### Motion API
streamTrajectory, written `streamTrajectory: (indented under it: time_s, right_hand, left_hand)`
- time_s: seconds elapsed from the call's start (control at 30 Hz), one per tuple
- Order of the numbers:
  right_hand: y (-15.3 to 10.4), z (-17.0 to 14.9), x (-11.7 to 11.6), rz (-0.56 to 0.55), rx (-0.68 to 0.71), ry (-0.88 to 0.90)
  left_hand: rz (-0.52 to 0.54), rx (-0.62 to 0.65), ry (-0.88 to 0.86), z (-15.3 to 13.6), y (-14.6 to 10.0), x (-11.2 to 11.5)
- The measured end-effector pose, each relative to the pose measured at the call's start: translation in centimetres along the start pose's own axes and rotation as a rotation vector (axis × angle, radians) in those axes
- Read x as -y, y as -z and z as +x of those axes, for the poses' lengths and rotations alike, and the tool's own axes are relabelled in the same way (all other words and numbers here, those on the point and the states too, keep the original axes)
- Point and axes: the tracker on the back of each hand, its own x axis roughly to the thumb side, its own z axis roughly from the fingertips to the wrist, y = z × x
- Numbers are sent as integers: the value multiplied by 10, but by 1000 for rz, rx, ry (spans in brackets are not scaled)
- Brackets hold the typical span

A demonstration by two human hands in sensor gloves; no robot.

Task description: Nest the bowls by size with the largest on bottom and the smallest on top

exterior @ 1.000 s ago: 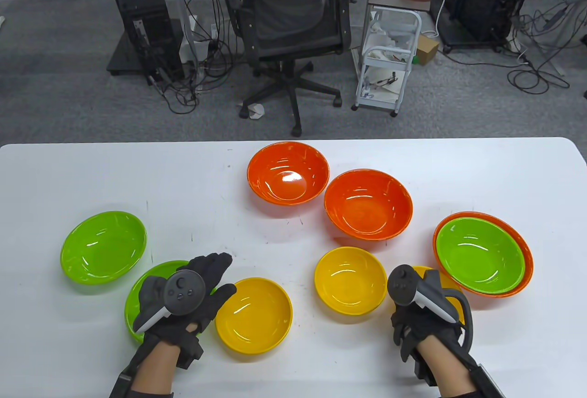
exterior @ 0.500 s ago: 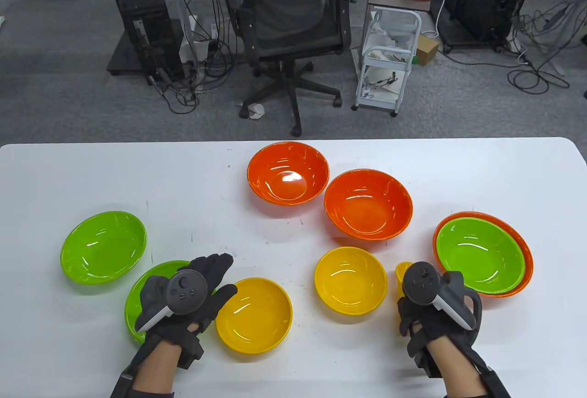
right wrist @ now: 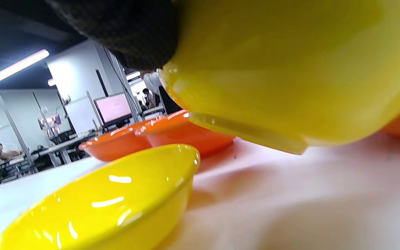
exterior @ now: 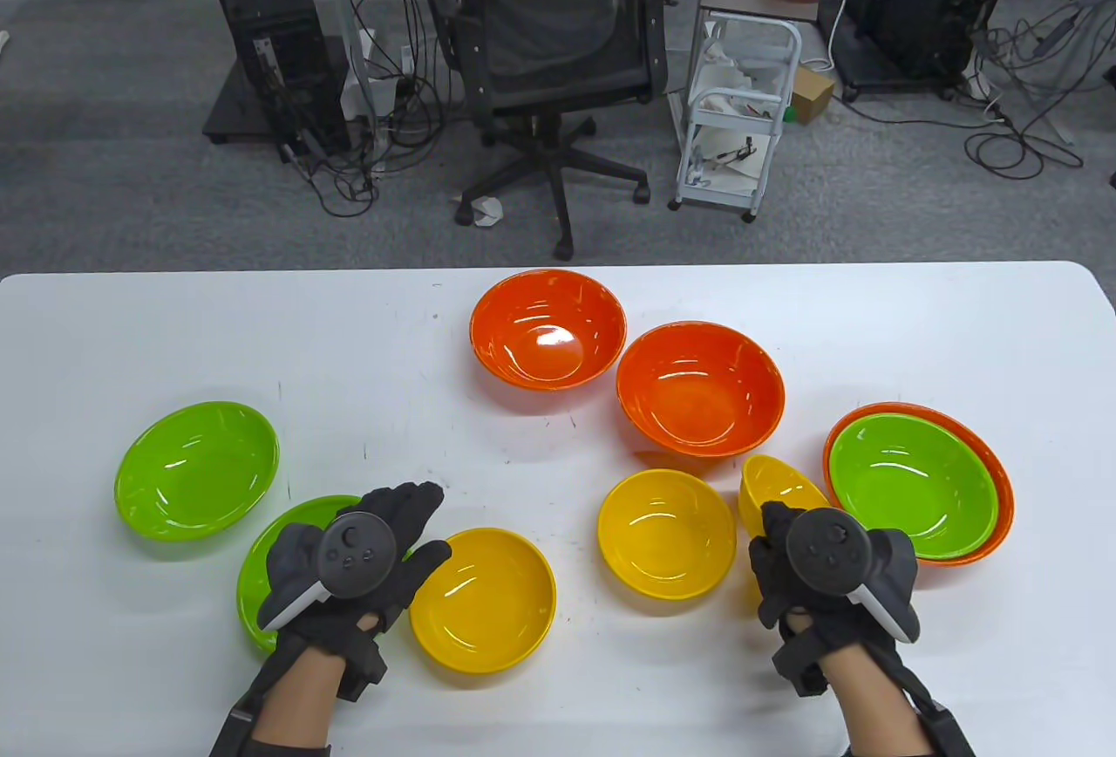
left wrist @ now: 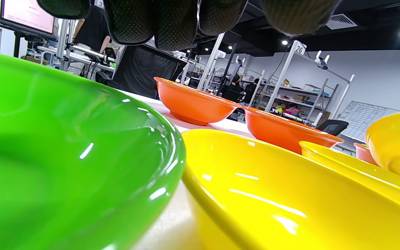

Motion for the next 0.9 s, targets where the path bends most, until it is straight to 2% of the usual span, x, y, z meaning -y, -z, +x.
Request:
streamTrajectory:
  time_s: [0.37, 0.57, 0.77, 0.9]
  right_hand:
    - [0, -4, 15, -165, 57, 159]
    - [9, -15, 29, -242, 2, 147]
    - [21, -35, 34, -302, -64, 13]
    - [30, -45, 33, -296, -84, -95]
  left_hand:
    - [-4, 0, 4, 1, 0, 1]
    - [-1, -3, -2, 0, 0, 0]
    - [2, -7, -6, -1, 1, 0]
    - [4, -10, -8, -2, 0, 0]
